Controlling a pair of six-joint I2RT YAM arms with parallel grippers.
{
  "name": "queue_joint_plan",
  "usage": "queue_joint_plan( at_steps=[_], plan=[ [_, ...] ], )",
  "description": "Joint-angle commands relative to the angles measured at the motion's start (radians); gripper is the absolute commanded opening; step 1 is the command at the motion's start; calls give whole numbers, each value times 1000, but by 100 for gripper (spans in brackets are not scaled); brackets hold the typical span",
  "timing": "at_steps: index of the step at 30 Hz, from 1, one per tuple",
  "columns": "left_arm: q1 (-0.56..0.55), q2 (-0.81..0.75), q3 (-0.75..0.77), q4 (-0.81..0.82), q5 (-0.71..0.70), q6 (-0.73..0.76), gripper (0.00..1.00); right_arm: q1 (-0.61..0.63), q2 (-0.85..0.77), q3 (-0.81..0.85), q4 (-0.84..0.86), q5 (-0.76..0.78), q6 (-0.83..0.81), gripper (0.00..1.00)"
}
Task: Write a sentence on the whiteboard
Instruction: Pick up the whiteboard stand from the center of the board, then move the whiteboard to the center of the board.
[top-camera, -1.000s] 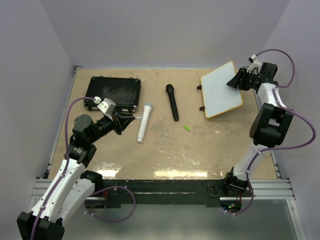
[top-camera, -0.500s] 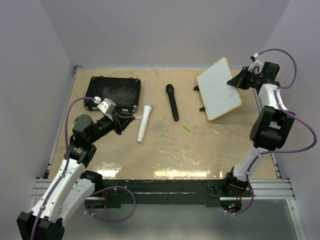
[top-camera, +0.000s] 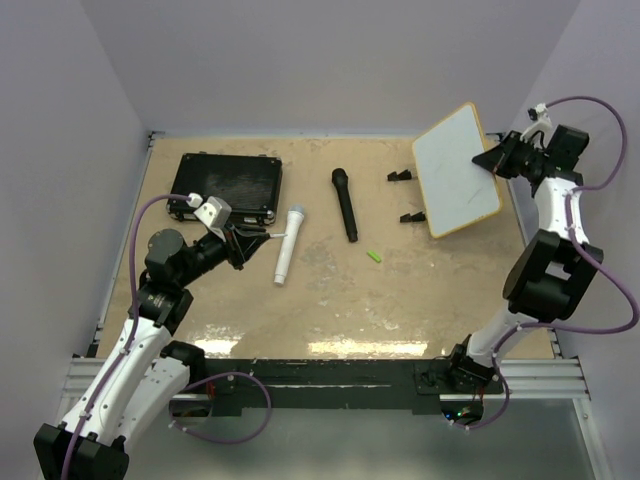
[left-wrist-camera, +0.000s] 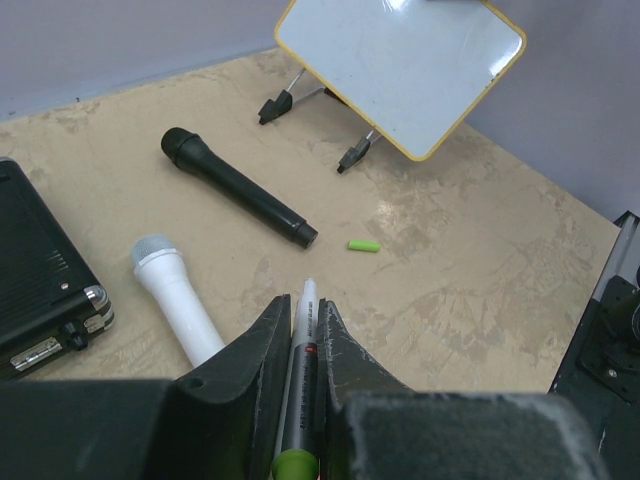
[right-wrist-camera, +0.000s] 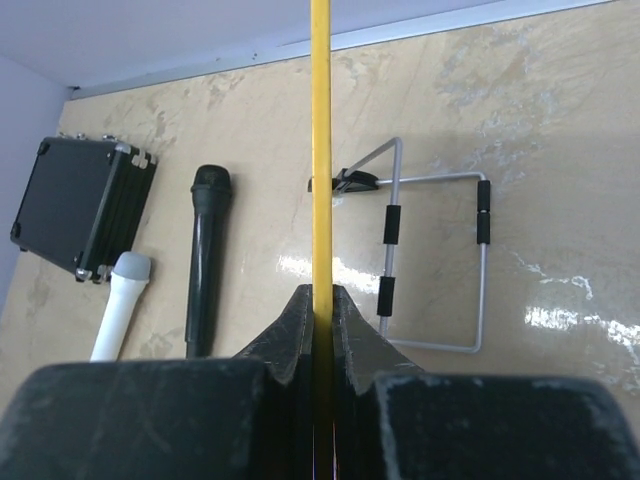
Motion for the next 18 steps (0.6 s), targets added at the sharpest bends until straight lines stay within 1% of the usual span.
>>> queue_joint_plan(
  at_steps=[1,2,5,8,9,10,11,12,14,15,16,17,18],
  plan=[
    [8,-9,20,34,20,25,0,0,-149,-29,41,-62,-53,0],
    [8,-9,20,33,20,25,0,-1,-185,-39,41,-59,-58,0],
    [10,-6,20,39,26,25,0,0,-227,-62,-3,-51,-104,0],
    [10,-12,19,42,24,25,0,-1,-275,-70,-77,-42,-164,0],
    [11,-16,16,48,23,24,0,5,-308,-84,-89,-30,-220,0],
    [11,-21,13,56,20,18,0,9,-324,-95,-92,-30,-230,0],
    [14,-24,1,69,20,12,0,14,-337,-99,-150,-34,-250,0],
    [14,-30,-6,101,21,4,0,23,-348,-84,-204,-36,-339,0],
    [16,-32,-24,131,46,-34,0,26,-391,-78,-325,-59,-418,0],
    [16,-29,-36,184,61,-57,0,31,-406,-81,-361,-69,-484,0],
    [14,-27,-47,215,87,-123,0,36,-443,-82,-396,-97,-519,0],
    [14,-27,-70,244,101,-160,0,43,-456,-84,-477,-112,-597,0],
    [13,-35,-76,279,108,-189,0,64,-471,-79,-520,-115,-634,0]
  ],
)
